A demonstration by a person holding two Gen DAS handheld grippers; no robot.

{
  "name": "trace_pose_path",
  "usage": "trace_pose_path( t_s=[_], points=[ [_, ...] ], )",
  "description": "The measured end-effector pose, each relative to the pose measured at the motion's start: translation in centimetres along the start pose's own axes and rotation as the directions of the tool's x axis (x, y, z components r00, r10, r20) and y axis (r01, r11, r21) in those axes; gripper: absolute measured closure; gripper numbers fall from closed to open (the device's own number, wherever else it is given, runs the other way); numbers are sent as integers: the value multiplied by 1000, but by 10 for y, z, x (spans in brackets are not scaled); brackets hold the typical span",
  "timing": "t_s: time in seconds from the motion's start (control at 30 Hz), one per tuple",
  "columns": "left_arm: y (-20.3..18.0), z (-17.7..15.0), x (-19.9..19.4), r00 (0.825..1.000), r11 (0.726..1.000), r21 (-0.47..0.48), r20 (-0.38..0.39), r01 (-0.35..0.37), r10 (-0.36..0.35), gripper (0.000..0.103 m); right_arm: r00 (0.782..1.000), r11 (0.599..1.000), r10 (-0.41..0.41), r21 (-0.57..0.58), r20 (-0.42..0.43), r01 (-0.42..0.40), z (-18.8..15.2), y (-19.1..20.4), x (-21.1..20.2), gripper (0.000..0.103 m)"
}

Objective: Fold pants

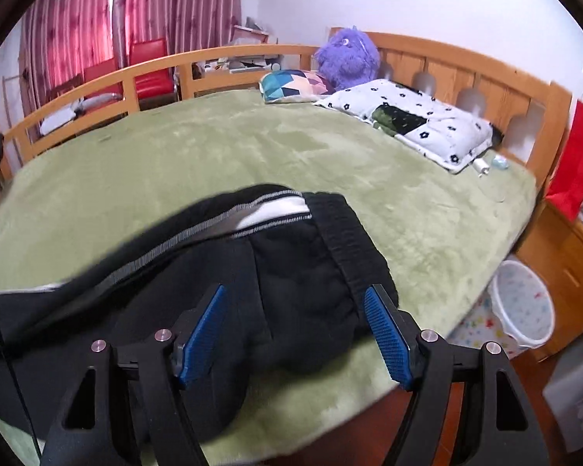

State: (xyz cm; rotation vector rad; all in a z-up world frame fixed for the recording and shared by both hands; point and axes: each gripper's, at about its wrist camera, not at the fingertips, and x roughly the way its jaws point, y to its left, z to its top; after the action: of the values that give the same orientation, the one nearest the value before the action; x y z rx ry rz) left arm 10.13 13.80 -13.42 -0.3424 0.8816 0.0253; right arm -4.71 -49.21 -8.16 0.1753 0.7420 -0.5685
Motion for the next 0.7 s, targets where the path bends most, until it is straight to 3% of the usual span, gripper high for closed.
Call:
trace_pose_path(
  t_s=[0.1,0.2,0.33,0.37,0.43,0.47,0.6,0.7],
  points=[
    [16,46,-10,997,1000,-10,75,-27,28,92,1000,1000,-2,-26,-12,2,-10,14,-8,30],
    [28,90,-8,982,995,-12,161,-103,103,92,998,999,41,-27,-42,-42,-19,34,-5,30],
    [34,115,3,985,994,-29,134,-107,110,90,988,992,123,-28,-89,-126,-29,68,3,31],
    [32,114,3,986,993,-33,124,-110,113,86,984,987,155,-32,-92,-159,-32,81,3,30],
    [28,109,-1,984,993,-13,133,-117,118,50,976,978,197,-54,-97,-202,-34,99,2,30],
    [23,104,-7,980,992,6,157,-124,122,44,970,971,221,-68,-99,-228,-35,111,1,30],
    [14,91,-28,970,985,86,209,-148,127,41,931,933,331,-98,-155,-348,-38,155,7,30],
    [9,81,-42,978,990,105,196,-91,69,37,896,898,396,-120,-201,-424,-45,184,15,31]
  ],
)
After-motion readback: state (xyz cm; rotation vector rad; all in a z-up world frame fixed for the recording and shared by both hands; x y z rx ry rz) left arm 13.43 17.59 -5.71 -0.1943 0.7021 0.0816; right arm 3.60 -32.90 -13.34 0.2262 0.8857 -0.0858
